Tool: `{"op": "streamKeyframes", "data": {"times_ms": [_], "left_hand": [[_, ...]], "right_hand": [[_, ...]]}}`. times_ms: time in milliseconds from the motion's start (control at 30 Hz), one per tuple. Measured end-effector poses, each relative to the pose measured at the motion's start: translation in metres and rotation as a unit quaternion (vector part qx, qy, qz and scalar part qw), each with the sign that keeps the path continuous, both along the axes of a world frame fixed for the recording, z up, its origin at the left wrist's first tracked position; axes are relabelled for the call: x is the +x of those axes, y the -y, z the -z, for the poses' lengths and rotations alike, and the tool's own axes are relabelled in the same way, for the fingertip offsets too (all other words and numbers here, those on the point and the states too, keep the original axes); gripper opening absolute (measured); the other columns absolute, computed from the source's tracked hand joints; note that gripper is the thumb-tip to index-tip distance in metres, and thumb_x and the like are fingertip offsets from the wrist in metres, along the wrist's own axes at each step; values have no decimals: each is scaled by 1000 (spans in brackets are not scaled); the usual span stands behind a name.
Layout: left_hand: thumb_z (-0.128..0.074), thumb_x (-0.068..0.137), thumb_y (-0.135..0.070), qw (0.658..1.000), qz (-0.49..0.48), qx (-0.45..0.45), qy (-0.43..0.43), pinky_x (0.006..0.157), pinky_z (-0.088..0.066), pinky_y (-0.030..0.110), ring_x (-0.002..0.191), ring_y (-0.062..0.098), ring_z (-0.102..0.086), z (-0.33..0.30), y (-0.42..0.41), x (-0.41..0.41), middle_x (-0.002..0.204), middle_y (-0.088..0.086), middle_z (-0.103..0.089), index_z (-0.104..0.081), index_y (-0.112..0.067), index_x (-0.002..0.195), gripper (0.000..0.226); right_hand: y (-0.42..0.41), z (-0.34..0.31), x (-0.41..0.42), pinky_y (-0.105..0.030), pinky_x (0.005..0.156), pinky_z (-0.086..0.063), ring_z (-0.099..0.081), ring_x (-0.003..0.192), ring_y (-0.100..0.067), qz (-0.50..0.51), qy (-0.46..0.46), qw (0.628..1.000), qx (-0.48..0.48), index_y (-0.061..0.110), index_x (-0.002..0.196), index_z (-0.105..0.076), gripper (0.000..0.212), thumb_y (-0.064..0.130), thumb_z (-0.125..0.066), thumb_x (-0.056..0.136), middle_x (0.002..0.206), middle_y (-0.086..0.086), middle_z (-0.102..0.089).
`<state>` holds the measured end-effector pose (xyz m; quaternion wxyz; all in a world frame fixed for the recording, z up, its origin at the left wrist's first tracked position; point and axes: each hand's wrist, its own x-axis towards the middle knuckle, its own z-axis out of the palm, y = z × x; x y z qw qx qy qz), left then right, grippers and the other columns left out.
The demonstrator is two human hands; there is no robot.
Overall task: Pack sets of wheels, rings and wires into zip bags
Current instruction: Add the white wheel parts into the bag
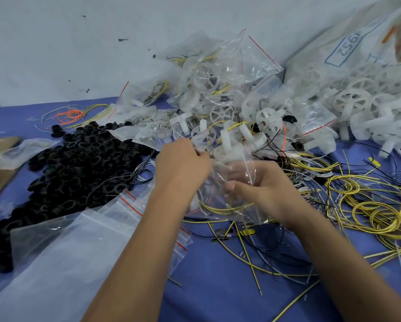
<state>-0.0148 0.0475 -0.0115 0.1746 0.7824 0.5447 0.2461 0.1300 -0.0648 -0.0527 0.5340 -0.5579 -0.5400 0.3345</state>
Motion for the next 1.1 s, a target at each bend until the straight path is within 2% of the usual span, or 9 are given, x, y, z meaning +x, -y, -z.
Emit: {"op": "streamKeyframes", "data": {"times_ms": [67, 167, 300, 433, 533, 667, 833, 967, 1100], "left_hand": [[-57, 91, -33, 999, -11, 26, -29, 72, -39, 34, 96, 34, -61, -3, -1, -3, 92, 9, -69, -66, -12, 90, 23], [-58, 92, -36, 997, -32, 43, -59, 80, -44, 37, 104, 38, -63, -5, -6, -11, 102, 13, -71, -67, -12, 96, 26], [-57, 91, -39, 996, -53, 31, -69, 84, -48, 39, 103, 39, -62, -4, -17, -25, 103, 15, -70, -67, -10, 98, 31], [-60, 88, -36, 998, -47, 7, -34, 78, -49, 35, 96, 36, -65, -5, -19, -30, 91, 10, -72, -70, -12, 86, 26], [-64, 88, -29, 996, -43, 74, 37, 82, -52, 40, 93, 35, -65, -7, -10, -19, 87, 10, -73, -72, -12, 83, 19], [-66, 89, -30, 981, 12, 144, 129, 73, -42, 36, 81, 26, -59, -8, 7, 10, 75, -1, -65, -62, -18, 73, 20], [-67, 89, -41, 995, 46, 65, 63, 75, -35, 34, 95, 26, -57, 15, 16, 26, 93, 3, -64, -56, -18, 84, 25], [-71, 85, -32, 997, 42, 60, 10, 75, -33, 34, 104, 32, -54, 21, 14, 22, 108, 12, -58, -54, -10, 104, 34], [-70, 81, -15, 998, 37, 40, -33, 74, -34, 34, 104, 37, -57, 19, 13, 19, 111, 15, -61, -51, -8, 109, 34]], "right_hand": [[-1, 0, 5, -42, 70, -64, -76, 73, -24, 91, 31, 995, 27, 15, 91, -77, 18, -2, -77, 86, 81, -7, -78], [-1, 2, 10, -24, 56, -50, -65, 56, -4, 117, 110, 986, 39, 20, 78, -73, 13, 14, -82, 85, 72, 0, -76], [1, 2, 8, -31, 79, -57, -71, 78, -3, 86, 230, 969, -3, 19, 92, -74, 13, 25, -83, 83, 81, 7, -76], [1, 0, -6, -18, 96, -51, -67, 106, 1, 3, 208, 978, -10, 15, 124, -68, 38, 4, -73, 89, 111, 9, -74], [1, 3, -23, -14, 102, -46, -58, 121, 8, -39, 163, 986, -10, 14, 139, -56, 49, -5, -62, 94, 125, 13, -66], [-1, 2, -29, -18, 90, -49, -66, 102, 3, -79, 194, 978, 11, 14, 120, -64, 35, -6, -58, 93, 110, 11, -72], [-1, 0, -13, -27, 68, -52, -66, 72, -3, 71, 185, 977, 81, 19, 84, -74, 33, 1, -46, 82, 75, 11, -71], [-6, 10, 9, -31, 66, -54, -70, 73, -8, 228, 189, 953, 70, 16, 100, -76, 21, 6, -59, 93, 78, 7, -76], [-9, 18, 21, -38, 84, -50, -60, 98, -21, 225, 398, 887, 70, 19, 102, -74, 11, 20, -67, 94, 98, 6, -73]]}}
